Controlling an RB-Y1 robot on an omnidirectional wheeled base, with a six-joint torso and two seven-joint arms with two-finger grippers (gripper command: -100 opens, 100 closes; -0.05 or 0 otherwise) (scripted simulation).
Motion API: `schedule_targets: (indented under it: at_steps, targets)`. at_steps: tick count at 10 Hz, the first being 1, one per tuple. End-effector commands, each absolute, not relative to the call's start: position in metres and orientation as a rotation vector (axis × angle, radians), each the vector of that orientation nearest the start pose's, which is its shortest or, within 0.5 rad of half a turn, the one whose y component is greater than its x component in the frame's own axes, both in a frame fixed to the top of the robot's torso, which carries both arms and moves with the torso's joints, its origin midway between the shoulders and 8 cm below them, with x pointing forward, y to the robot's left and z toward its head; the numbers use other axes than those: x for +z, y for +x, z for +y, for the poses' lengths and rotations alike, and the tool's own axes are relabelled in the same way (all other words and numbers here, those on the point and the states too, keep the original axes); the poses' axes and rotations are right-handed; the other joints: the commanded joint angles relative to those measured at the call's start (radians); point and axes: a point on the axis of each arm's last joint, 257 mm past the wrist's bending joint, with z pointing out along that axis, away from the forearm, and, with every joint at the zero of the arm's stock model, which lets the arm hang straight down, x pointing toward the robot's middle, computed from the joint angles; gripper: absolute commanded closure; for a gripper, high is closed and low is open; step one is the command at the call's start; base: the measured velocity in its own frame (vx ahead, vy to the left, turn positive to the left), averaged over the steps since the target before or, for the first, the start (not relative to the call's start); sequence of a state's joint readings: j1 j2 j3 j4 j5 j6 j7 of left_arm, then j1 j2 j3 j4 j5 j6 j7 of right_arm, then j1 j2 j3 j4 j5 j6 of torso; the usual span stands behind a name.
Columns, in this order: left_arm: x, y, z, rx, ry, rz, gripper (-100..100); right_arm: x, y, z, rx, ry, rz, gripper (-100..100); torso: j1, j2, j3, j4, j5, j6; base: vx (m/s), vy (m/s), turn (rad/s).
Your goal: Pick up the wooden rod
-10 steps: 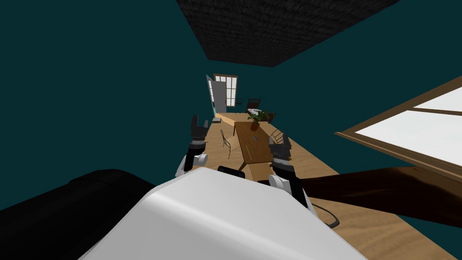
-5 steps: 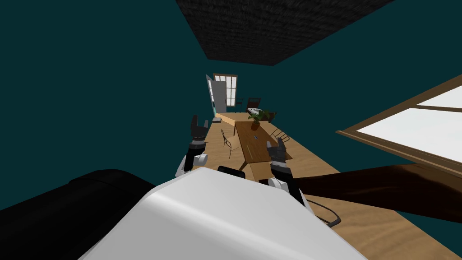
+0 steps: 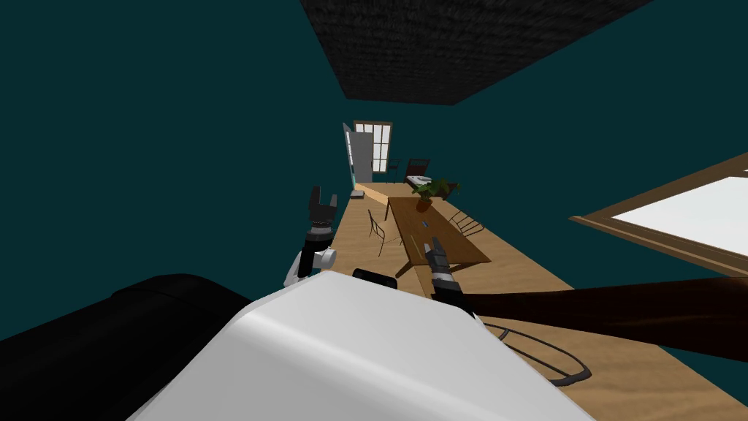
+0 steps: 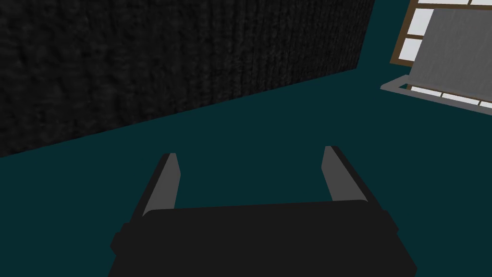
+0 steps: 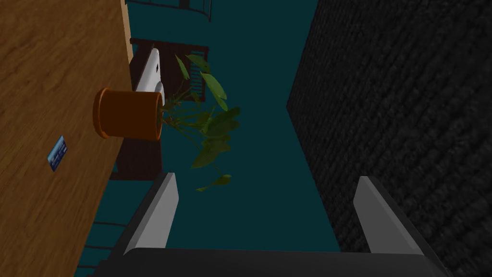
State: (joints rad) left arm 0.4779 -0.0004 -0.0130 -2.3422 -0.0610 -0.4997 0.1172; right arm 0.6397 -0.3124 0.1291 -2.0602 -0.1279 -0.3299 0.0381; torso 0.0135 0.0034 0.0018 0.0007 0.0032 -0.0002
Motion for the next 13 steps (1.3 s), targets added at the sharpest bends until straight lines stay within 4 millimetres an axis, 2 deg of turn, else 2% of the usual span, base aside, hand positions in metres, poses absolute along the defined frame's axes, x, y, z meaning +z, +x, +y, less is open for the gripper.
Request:
schedule_targets:
  at_steps: [1,2,4,6,7,8,9,10,11,13]
  targets:
    - [0.058,0.333,0.262,-1.412,-0.598,0.563,0,-0.22,0.349,-0.262,1.161,0.96,1.303,-100,0.0,0.0,0.0,0.0,0.0,0.0,-0.026,0.203,0.14]
    - [0.058,0.333,0.262,-1.412,-0.598,0.563,0,-0.224,0.349,-0.263,1.155,0.967,1.31,-100,0.0,0.0,0.0,0.0,0.0,0.0,0.005,0.131,0.037]
    - [0.058,0.333,0.262,-1.412,-0.598,0.563,0,-0.28,0.326,-0.262,1.068,0.984,1.458,-100,-0.007,-0.003,-0.002,-0.001,-0.001,0.0,0.036,0.135,0.154]
    - [0.058,0.333,0.262,-1.412,-0.598,0.563,0,-0.328,0.297,-0.261,0.986,0.975,1.608,-100,-0.003,-0.006,-0.003,-0.001,-0.001,0.0,0.081,0.176,0.268]
    - [0.058,0.333,0.262,-1.412,-0.598,0.563,0,-0.337,0.293,-0.264,0.972,0.988,1.623,-100,-0.003,-0.007,-0.004,-0.002,0.0,0.0,0.085,0.132,0.052]
    - [0.058,0.333,0.262,-1.411,-0.598,0.563,0,-0.363,0.274,-0.266,0.925,0.98,1.704,-100,-0.005,-0.007,-0.004,-0.002,-0.001,0.0,0.084,0.116,0.157]
    - [0.058,0.333,0.262,-1.411,-0.598,0.563,0,-0.366,0.272,-0.267,0.919,0.985,1.711,-100,-0.006,-0.007,-0.004,-0.002,-0.001,0.0,0.058,0.083,0.1]
    - [0.058,0.333,0.262,-1.411,-0.598,0.563,0,-0.395,0.248,-0.272,0.863,0.979,1.802,-100,-0.008,-0.006,-0.003,-0.001,-0.001,0.0,0.078,0.087,0.18]
    - [0.058,0.333,0.262,-1.411,-0.598,0.563,0,-0.395,0.248,-0.272,0.863,0.979,1.803,-100,-0.008,-0.006,-0.004,-0.001,-0.002,0.0,0.068,0.072,0.105]
    - [0.058,0.333,0.262,-1.411,-0.598,0.563,0,-0.439,0.2,-0.281,0.764,0.941,1.973,-100,-0.009,-0.007,-0.004,-0.001,-0.002,0.0,0.119,0.093,0.256]
